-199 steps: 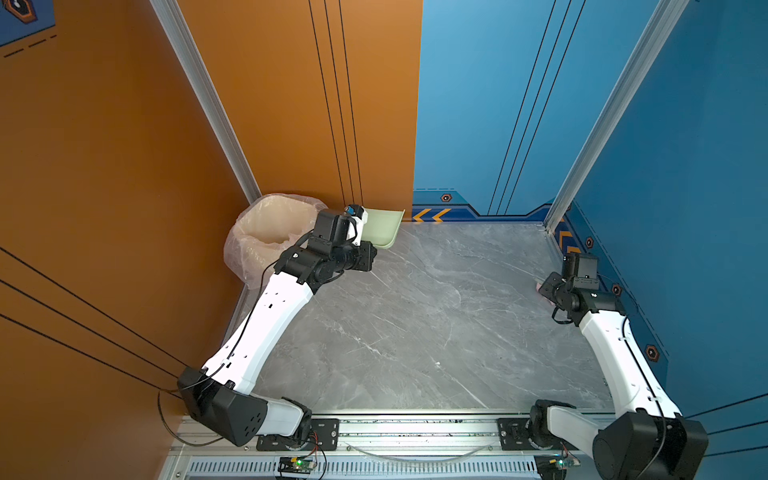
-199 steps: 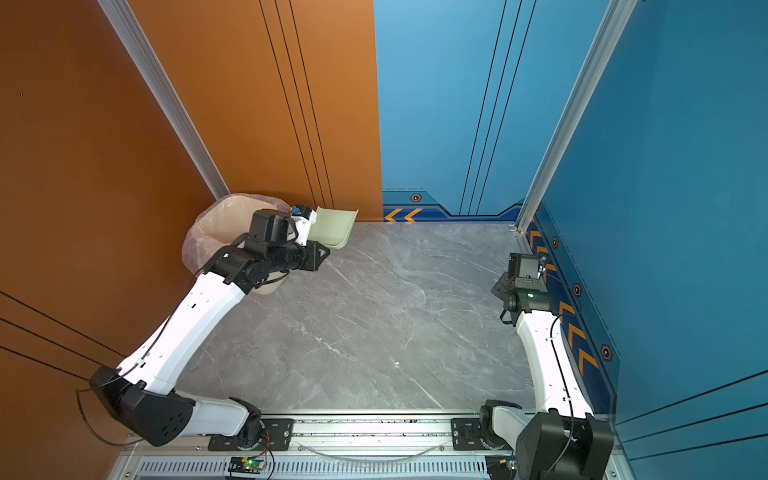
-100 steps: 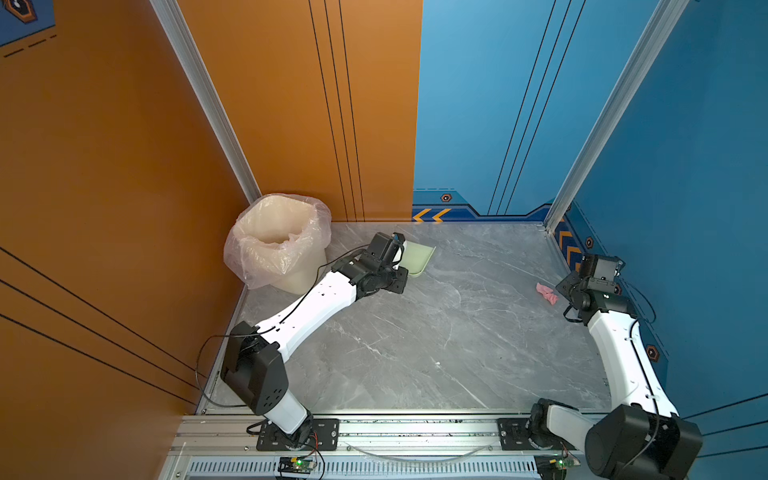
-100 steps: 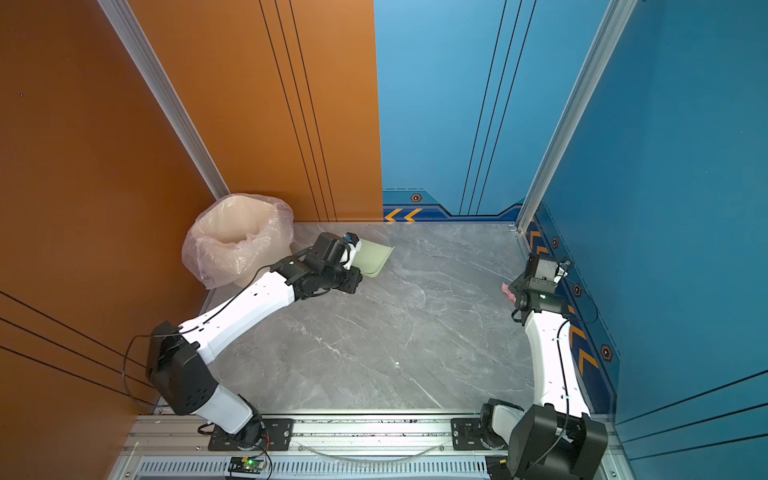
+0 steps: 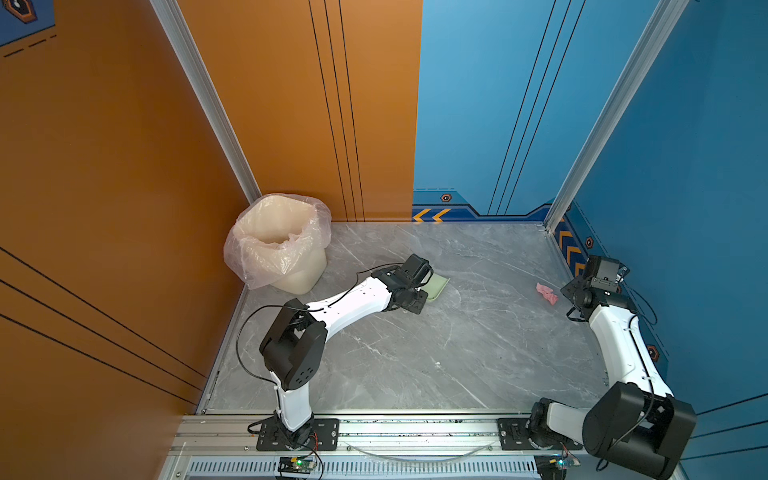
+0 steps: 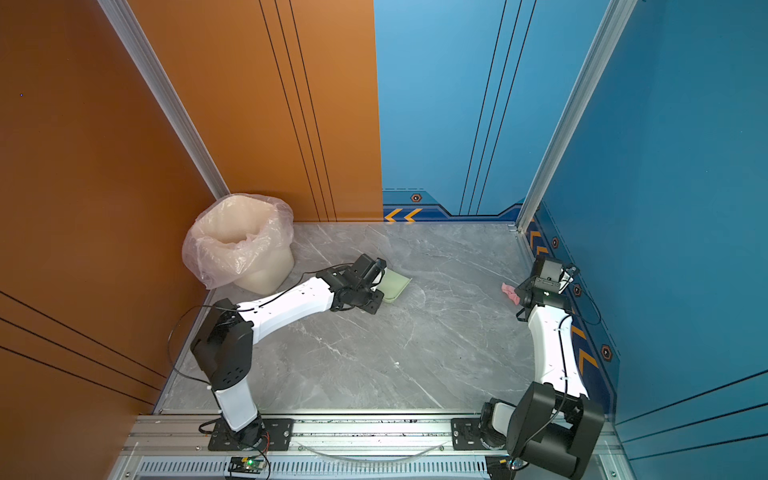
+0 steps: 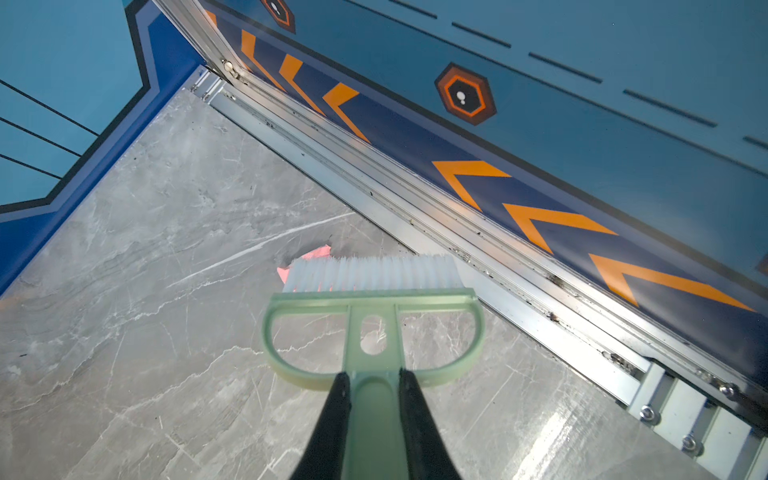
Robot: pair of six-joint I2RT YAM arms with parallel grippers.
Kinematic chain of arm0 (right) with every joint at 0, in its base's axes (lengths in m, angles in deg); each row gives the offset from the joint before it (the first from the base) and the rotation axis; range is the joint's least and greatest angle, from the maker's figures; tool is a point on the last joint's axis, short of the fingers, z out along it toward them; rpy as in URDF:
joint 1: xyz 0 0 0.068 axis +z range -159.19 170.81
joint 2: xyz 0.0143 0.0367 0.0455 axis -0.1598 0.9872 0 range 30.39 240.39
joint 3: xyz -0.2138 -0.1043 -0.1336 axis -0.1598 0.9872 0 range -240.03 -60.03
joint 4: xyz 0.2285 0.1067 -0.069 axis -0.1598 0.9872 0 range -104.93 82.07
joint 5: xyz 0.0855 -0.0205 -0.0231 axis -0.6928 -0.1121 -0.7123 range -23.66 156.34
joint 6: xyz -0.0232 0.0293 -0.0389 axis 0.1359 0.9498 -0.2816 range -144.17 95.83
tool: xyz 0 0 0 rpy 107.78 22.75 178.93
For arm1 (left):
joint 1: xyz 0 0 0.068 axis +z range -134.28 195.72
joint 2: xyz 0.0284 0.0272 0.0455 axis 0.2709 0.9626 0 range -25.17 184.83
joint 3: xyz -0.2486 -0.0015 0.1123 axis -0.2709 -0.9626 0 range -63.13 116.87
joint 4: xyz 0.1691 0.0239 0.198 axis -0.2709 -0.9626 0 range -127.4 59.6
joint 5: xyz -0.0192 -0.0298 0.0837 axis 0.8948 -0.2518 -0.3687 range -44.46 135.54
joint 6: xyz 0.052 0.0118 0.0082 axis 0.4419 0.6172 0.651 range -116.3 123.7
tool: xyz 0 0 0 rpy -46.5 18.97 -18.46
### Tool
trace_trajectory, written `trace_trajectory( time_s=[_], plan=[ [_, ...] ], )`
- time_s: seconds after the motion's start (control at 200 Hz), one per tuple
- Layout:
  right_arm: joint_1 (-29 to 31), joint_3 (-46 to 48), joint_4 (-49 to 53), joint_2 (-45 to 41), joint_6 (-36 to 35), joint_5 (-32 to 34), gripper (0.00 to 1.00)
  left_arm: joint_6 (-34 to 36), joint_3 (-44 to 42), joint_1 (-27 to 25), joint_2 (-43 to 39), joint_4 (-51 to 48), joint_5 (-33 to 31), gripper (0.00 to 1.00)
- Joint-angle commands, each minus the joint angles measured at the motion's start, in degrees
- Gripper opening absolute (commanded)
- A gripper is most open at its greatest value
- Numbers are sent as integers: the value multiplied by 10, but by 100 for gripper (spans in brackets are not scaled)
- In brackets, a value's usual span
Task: Sweep away the paper scraps from the table
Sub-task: 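Lower the dustpan near the pink scrap while the right brush pushes it closer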
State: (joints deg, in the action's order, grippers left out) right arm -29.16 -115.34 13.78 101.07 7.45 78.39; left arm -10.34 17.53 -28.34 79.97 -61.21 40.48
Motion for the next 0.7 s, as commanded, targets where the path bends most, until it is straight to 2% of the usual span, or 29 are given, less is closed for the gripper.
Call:
trace_trajectory(
  time_s=[0.0, 0.696],
  plan=[
    [-5, 6, -13, 18, 8, -5, 0, -6, 24, -13, 20, 3, -19, 0],
    [-7, -19, -34, 122, 5, -19, 0, 21, 60, -62, 91, -34, -63, 0]
  ],
)
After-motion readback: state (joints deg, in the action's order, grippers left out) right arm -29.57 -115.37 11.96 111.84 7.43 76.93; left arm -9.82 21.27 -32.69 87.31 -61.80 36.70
